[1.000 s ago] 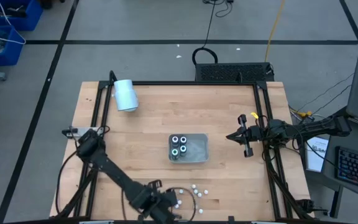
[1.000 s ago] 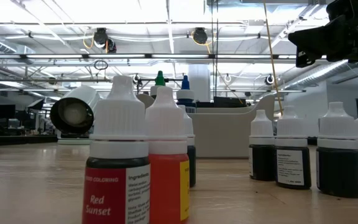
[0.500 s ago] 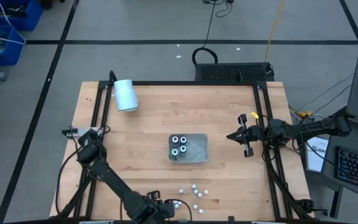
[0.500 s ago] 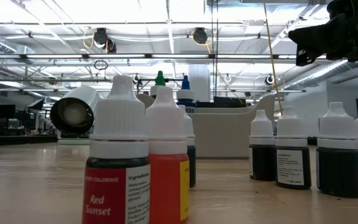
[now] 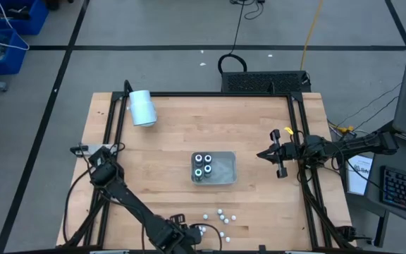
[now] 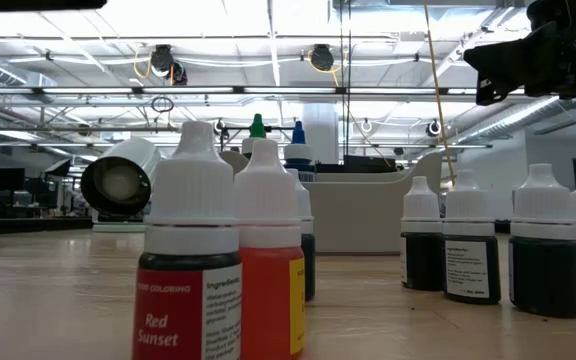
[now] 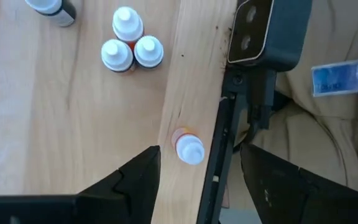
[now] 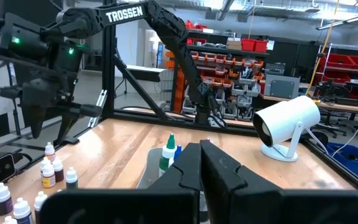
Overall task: Pick & Place food coloring
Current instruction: Put the small orange food coloring bottle into the bin
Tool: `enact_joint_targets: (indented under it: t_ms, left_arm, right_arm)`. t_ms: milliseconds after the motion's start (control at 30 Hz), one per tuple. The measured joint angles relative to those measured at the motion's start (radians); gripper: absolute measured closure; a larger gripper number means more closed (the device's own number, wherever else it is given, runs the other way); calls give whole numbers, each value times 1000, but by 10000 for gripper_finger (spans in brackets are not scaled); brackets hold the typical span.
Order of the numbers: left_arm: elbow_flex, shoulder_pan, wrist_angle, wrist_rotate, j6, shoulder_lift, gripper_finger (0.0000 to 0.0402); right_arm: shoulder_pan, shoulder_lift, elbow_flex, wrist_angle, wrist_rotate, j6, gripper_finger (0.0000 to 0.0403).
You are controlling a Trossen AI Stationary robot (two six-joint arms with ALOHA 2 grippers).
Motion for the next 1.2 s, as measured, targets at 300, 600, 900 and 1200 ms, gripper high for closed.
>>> enact_joint_targets:
  t_ms: [300,600,900,1200]
  left_arm:
    - [-1,0,11,21,30,37,176]
    - [-1,0,11,12,57,38,176]
    - [-45,4,32,11,75,40,176]
    - [-51,4,62,20,79,40,177]
  right_arm:
    - [0,0,0,0,2,-3,403]
    - [0,0,0,4,3,-3,403]
    - [0,0,0,6,3,-3,403]
    - [0,0,0,6,3,-3,403]
